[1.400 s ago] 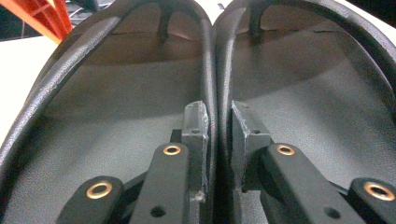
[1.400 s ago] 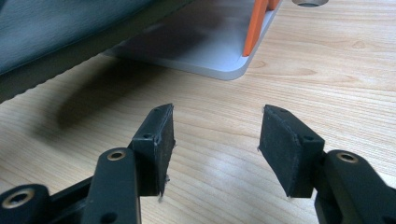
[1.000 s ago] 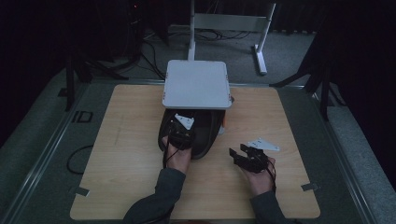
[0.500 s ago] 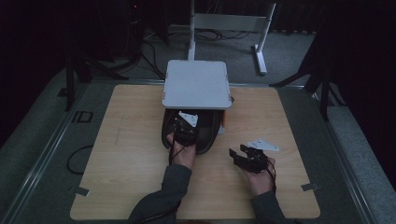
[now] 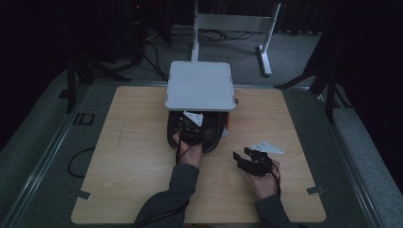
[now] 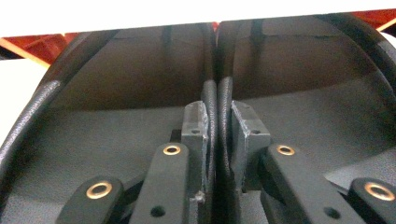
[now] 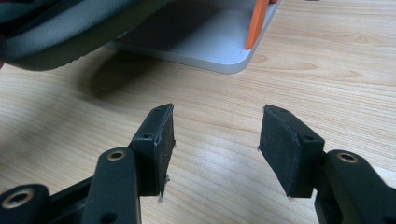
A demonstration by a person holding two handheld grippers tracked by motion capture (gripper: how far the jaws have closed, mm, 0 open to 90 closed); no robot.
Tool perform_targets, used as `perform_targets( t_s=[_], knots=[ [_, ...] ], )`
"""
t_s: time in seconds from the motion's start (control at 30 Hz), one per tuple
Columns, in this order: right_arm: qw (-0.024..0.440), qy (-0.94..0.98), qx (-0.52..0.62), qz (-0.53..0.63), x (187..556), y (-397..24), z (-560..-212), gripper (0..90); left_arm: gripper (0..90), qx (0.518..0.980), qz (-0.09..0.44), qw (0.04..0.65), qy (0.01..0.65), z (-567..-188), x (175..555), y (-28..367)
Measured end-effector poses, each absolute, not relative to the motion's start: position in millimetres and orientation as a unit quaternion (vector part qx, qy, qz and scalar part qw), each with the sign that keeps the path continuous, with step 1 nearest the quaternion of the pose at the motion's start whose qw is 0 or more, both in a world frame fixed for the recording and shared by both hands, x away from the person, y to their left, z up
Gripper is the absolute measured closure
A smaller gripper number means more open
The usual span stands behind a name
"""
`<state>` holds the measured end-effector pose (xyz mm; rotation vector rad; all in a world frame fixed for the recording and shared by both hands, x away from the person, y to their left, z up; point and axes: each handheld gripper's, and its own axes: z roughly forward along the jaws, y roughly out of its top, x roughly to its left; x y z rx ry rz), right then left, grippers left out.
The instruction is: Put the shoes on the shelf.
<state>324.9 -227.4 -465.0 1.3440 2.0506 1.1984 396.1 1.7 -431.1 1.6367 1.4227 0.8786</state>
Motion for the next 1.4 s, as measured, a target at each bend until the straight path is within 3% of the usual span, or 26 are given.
perform_targets(
  t_s=[1.4],
  knots=[
    [0.204, 0.73, 0.488, 0.433, 325, -233, -465, 44.6, 77.0, 0.626, 0.375, 0.375, 0.572, -438, 435, -14]
  ],
)
